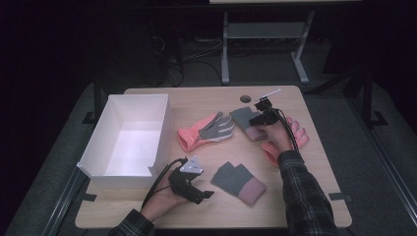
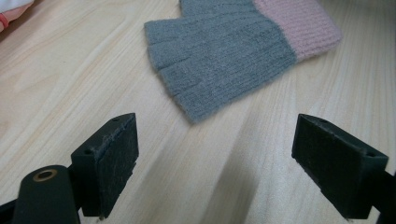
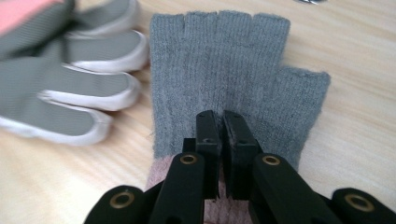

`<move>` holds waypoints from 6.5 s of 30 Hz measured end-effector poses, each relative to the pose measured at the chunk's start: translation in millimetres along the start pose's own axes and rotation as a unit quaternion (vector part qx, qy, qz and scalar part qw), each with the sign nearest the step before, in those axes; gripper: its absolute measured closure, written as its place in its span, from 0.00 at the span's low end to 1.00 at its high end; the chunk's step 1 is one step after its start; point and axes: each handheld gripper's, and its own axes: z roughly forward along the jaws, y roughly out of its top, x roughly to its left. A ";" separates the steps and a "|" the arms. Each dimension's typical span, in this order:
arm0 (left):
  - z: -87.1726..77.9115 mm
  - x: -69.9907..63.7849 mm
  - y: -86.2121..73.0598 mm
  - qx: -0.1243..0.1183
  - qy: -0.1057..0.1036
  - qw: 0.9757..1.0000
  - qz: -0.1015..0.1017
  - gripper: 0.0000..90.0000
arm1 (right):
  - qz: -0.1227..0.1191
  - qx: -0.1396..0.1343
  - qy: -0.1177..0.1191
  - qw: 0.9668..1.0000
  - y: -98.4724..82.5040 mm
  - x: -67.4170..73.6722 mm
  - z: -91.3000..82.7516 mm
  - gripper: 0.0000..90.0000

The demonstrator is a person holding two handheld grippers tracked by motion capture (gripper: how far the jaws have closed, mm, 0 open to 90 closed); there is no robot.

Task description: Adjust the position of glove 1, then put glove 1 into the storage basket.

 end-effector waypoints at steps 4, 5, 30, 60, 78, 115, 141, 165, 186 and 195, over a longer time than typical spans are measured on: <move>-0.1 0.3 -0.1 0.002 0.002 1.000 0.000 0.16 | -0.014 -0.014 0.010 1.000 1.4 2.5 -14.3 0.96; -0.1 0.3 -0.1 0.002 0.002 1.000 0.000 0.16 | -0.014 -0.014 0.010 1.000 1.4 2.5 -14.3 0.96; 2.9 3.9 -0.4 0.006 0.003 1.000 -0.004 0.16 | -0.089 -0.067 0.062 0.992 -38.1 34.8 -96.9 0.95; 3.7 4.1 -2.6 -0.004 0.009 1.000 -0.012 0.16 | -0.158 -0.028 0.124 0.979 -116.3 86.4 -104.6 0.95; 3.6 3.1 -3.0 0.004 0.009 1.000 -0.007 0.16 | -0.175 0.020 0.136 0.975 -137.7 114.7 -79.5 0.95; 10.0 -21.0 17.7 0.013 -0.040 0.999 0.009 1.00 | -0.131 -0.009 0.082 0.988 -170.4 59.5 -97.9 1.00; 42.0 -12.5 34.1 0.037 -0.037 0.999 -0.002 0.99 | -0.142 0.026 0.100 0.984 -178.7 64.9 -84.5 1.00; 48.4 16.7 50.6 0.027 -0.017 0.999 -0.021 0.99 | -0.200 0.037 0.169 0.964 -179.3 104.7 -73.7 1.00; 51.8 24.3 62.0 0.015 -0.013 0.999 -0.028 0.98 | -0.238 0.035 0.205 0.949 -172.4 147.6 -57.3 1.00; 33.2 16.9 66.6 0.006 -0.022 1.000 -0.015 0.55 | -0.202 0.009 0.181 0.962 -183.1 111.9 -82.5 0.76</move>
